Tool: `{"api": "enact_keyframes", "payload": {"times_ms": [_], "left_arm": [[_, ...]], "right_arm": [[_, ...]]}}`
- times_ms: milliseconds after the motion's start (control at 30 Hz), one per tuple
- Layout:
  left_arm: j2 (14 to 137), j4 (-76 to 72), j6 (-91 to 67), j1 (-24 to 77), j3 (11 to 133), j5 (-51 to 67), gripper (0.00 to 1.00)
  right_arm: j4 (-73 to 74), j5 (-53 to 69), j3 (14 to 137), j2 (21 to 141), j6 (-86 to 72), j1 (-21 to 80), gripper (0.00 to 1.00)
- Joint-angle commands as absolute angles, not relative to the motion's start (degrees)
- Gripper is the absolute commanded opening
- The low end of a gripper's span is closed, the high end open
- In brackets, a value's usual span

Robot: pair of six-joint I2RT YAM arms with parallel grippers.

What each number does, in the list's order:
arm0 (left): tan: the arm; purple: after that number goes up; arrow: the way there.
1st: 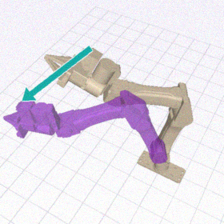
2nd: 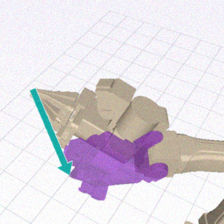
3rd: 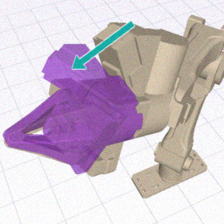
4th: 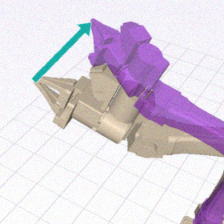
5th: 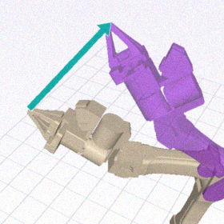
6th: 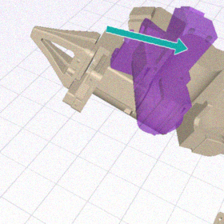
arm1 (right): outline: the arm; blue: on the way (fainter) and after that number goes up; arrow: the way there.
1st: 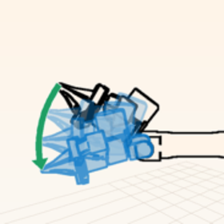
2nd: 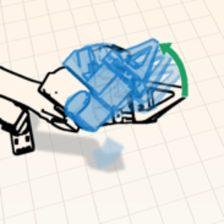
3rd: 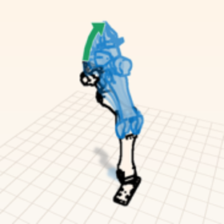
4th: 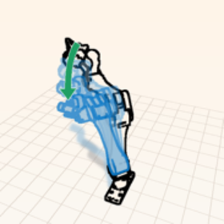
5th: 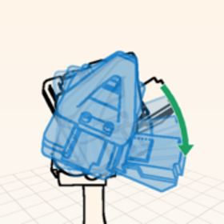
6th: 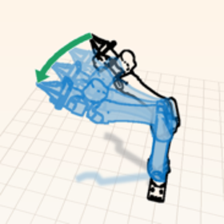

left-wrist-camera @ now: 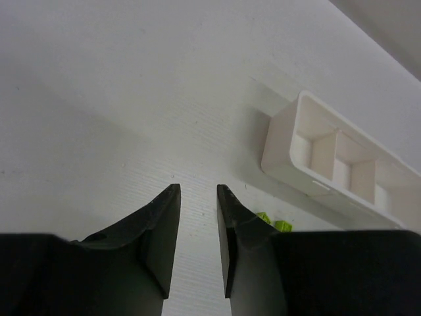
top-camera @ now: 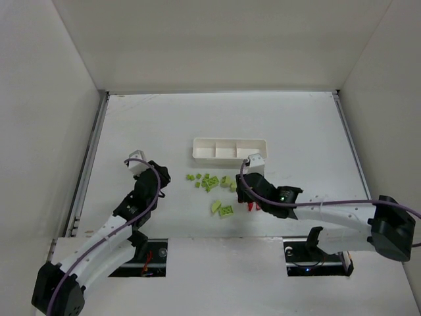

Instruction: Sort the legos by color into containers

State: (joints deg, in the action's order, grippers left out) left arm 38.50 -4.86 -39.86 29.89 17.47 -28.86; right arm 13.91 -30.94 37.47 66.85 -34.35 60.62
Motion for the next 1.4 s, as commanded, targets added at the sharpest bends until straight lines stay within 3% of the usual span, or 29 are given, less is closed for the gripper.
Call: {"api": "enact_keyframes", "payload": {"times_ms": [0,100,200,367,500,600,700,767,1033,1367], "left_arm": [[39.7,-12.4,-37.4,30.4,15.9,-27.7,0.26],[42.4,-16.9,-36.8,32.5,15.0,-27.2,0.42],[46.1,-18.5,-35.6,35.1,15.6,-27.0,0.47],[48.2,-21.1,-33.8,40.6,15.7,-28.7,0.48],[50.1,-23.2,-31.4,43.9,16.3,-29.5,0.48],[51.9,-24.5,-30.8,45.8,16.7,-29.7,0.47],[54.0,-25.9,-30.1,47.0,17.1,-29.6,0.47],[55.1,-26.1,-29.7,47.8,17.7,-29.2,0.47],[57.9,-28.7,-28.0,51.1,18.5,-29.2,0.47],[58.2,-29.9,-26.0,52.8,18.5,-29.4,0.47]], "right_arm": [[7.8,-28.7,39.2,70.6,-31.6,60.1,0.57],[4.5,-26.4,40.4,75.8,-31.4,59.9,0.59],[2.2,-26.2,42.4,80.8,-29.6,58.9,0.59],[-0.4,-25.9,44.4,86.9,-28.8,56.5,0.59],[-2.3,-26.5,45.7,90.4,-27.6,55.2,0.51],[-2.5,-26.6,46.1,91.1,-27.3,53.8,0.43],[-1.9,-26.3,46.0,90.9,-27.6,53.0,0.23],[-1.0,-26.6,45.5,89.0,-27.8,53.1,0.19],[0.2,-24.7,47.1,78.3,-26.3,50.2,0.19],[-4.4,-20.7,62.5,94.3,-21.4,42.0,0.19]]}}
